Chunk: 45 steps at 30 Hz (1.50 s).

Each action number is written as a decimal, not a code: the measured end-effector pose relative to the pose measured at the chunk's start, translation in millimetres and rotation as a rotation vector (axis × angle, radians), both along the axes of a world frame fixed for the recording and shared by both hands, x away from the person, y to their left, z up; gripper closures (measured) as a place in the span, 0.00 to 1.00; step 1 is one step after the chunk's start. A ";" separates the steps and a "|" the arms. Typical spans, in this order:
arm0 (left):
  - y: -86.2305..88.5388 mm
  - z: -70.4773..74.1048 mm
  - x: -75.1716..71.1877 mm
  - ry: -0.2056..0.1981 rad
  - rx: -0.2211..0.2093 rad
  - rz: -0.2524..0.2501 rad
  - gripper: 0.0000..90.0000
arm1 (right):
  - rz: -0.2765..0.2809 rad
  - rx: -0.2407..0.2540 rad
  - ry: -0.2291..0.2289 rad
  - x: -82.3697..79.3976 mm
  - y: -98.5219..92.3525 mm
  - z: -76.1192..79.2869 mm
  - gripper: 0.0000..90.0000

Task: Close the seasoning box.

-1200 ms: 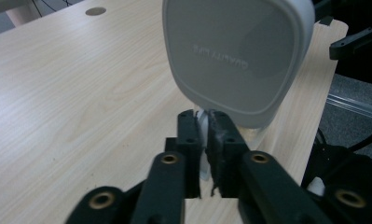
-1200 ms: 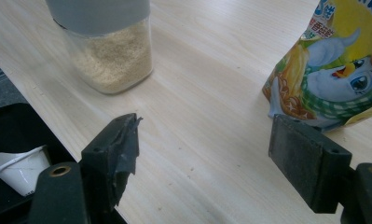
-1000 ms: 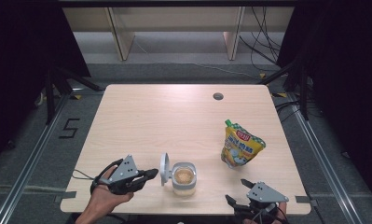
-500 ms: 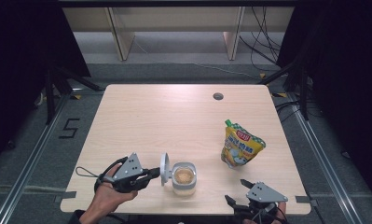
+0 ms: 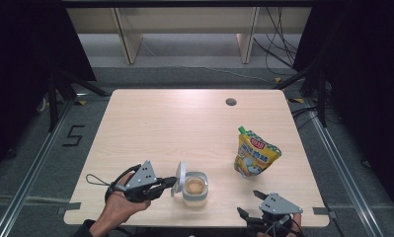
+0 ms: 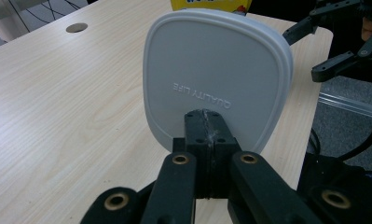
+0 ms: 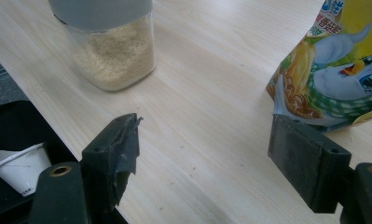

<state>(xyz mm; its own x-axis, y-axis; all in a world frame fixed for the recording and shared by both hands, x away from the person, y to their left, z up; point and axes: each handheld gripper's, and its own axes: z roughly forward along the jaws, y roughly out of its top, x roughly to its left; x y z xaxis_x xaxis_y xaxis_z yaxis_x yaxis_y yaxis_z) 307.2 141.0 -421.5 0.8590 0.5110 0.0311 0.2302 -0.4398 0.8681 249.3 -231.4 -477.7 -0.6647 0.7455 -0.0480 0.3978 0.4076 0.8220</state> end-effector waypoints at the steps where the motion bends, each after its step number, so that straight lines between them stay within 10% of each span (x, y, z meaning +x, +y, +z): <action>1: -2.3 -0.5 -0.4 0.007 -0.010 -0.003 0.99 | 0.002 0.003 0.004 -0.1 0.5 -0.2 0.29; 15: -14.1 1.3 -0.5 0.026 -0.025 -0.039 0.97 | 0.023 0.000 -0.001 0.8 0.9 -1.2 0.29; 30: 20.7 -3.4 -7.7 0.095 -0.147 0.011 0.58 | 0.019 0.006 -0.004 1.9 0.0 -2.2 0.29; 45: 39.8 -24.4 -17.1 0.108 -0.068 0.038 0.36 | 0.024 0.020 -0.003 2.6 -1.2 -3.0 0.27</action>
